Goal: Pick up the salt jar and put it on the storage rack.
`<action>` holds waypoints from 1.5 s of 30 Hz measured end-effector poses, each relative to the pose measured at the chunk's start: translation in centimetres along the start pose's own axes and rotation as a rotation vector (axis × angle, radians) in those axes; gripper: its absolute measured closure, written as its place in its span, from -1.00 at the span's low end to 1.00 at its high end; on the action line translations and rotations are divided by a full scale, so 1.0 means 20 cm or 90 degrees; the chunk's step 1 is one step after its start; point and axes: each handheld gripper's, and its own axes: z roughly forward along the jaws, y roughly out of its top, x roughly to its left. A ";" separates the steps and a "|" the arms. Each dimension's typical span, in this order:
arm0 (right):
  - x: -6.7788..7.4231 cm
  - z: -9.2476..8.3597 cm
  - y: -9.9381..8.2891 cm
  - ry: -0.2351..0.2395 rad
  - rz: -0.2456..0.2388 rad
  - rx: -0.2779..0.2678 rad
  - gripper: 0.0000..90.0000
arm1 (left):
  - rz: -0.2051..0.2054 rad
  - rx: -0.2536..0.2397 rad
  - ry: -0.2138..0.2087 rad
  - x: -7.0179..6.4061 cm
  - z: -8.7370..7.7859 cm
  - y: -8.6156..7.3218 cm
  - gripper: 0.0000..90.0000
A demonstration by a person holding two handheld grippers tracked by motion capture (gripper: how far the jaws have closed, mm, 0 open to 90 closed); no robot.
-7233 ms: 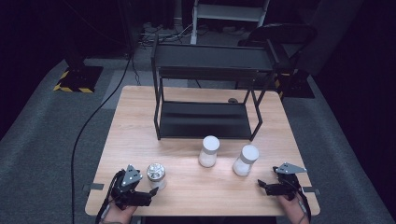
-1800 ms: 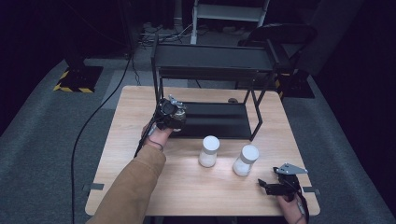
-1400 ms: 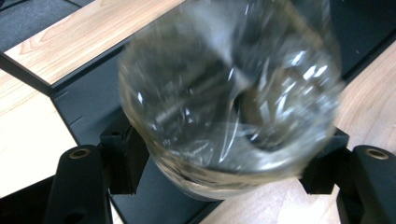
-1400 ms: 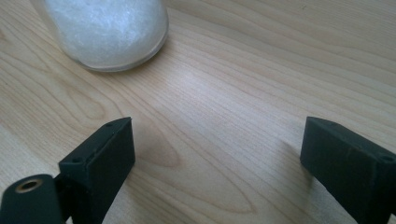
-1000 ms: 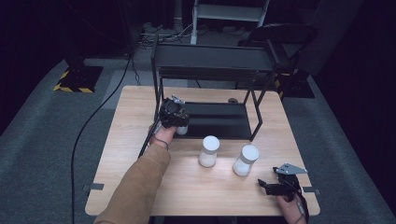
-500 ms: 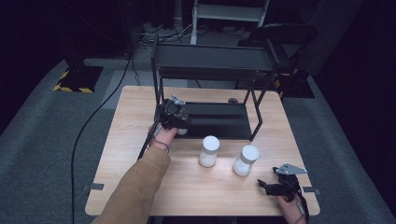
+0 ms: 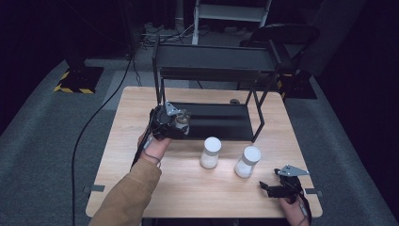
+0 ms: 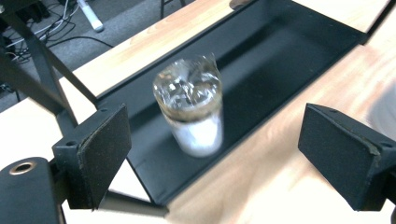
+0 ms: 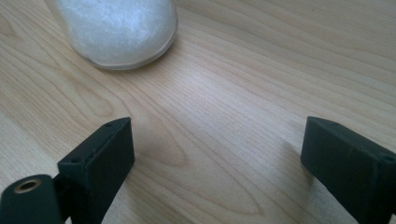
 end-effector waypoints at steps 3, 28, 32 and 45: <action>0.00 0.00 0.00 0.000 0.000 0.000 -0.79 | -0.002 -0.001 -0.005 -0.01 -0.07 -0.03 -0.80; -0.04 0.03 0.03 0.009 -0.009 0.002 -0.82 | -0.021 0.002 -0.031 -0.07 -0.21 -0.38 -0.79; -0.04 0.03 0.03 0.014 -0.012 0.005 -0.86 | -0.005 0.007 -0.036 -0.08 -0.18 -0.43 -0.79; -0.04 0.03 0.03 0.016 -0.015 0.006 -0.87 | -0.029 0.013 -0.056 -0.08 -0.10 -0.55 -0.92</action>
